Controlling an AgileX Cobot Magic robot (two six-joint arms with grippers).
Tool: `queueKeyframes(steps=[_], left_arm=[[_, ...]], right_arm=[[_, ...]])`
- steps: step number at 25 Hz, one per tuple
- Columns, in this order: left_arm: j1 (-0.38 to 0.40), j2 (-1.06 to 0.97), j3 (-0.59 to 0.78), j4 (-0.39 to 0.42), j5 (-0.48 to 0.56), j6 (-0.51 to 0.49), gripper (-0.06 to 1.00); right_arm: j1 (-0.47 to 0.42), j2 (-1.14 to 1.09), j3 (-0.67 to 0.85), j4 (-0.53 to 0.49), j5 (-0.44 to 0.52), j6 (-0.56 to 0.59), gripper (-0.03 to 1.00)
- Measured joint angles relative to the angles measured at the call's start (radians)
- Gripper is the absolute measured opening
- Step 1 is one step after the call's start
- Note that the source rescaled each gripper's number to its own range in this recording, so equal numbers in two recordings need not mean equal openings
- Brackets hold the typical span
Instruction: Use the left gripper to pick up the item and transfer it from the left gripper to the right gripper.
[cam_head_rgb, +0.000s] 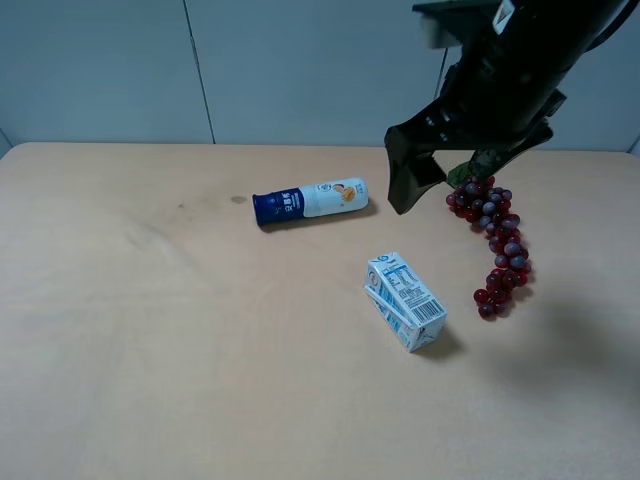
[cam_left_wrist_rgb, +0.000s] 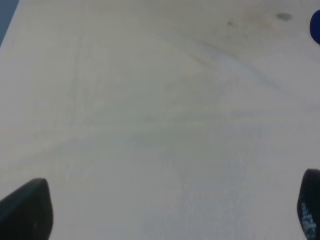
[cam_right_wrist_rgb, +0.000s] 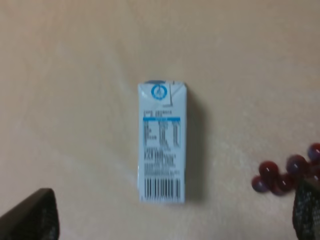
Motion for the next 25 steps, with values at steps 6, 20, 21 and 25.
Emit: queueKeyframes(steps=[6, 20, 21, 25], left_arm=[[0.0, 0.0, 0.0, 0.0, 0.0, 0.0, 0.97], [0.0, 0.0, 0.0, 0.001, 0.0, 0.0, 0.97], [0.0, 0.0, 0.0, 0.001, 0.0, 0.0, 0.97], [0.0, 0.0, 0.0, 0.001, 0.0, 0.0, 0.97]], right_arm=[[0.0, -0.146, 0.0, 0.0, 0.084, 0.0, 1.0], [0.0, -0.592, 0.404, -0.052, 0.057, -0.027, 1.0], [0.0, -0.641, 0.443, -0.052, 0.039, -0.03, 1.0], [0.0, -0.849, 0.593, -0.052, -0.019, -0.031, 1.0]])
